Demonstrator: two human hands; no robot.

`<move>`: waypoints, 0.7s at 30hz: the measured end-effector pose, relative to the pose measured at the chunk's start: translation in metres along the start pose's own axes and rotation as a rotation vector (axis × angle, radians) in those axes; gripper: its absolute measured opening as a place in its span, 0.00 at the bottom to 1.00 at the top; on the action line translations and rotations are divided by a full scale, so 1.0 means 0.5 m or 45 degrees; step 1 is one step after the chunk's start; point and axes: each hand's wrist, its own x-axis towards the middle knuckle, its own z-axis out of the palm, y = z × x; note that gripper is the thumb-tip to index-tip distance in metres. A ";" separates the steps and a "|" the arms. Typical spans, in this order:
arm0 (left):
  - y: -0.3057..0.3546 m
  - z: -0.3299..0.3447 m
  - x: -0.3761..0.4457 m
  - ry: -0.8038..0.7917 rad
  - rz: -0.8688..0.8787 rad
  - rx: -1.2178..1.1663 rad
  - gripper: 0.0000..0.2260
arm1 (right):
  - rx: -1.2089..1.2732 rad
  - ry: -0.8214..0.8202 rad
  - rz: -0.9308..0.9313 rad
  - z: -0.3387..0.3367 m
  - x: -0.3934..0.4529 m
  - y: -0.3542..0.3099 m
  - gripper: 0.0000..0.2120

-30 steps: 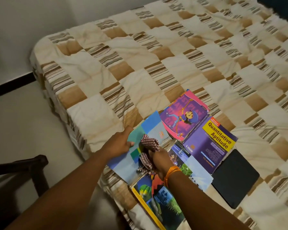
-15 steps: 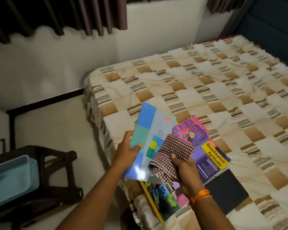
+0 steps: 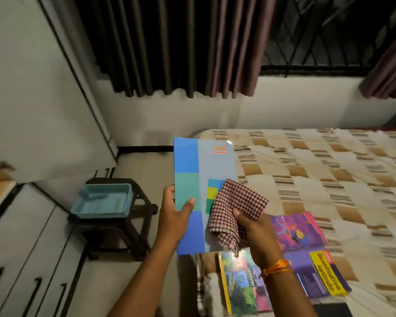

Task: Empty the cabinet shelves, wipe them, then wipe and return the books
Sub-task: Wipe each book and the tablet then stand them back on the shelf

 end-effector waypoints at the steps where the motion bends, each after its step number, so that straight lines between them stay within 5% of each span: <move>1: 0.015 -0.023 -0.011 0.045 0.024 -0.017 0.16 | -0.001 -0.038 -0.031 0.020 -0.004 -0.007 0.14; 10: 0.075 -0.229 -0.078 0.240 0.172 -0.053 0.29 | -0.003 -0.353 -0.185 0.212 -0.059 -0.056 0.15; 21: 0.108 -0.541 -0.201 0.671 0.291 -0.073 0.29 | -0.104 -0.761 -0.260 0.510 -0.224 -0.054 0.13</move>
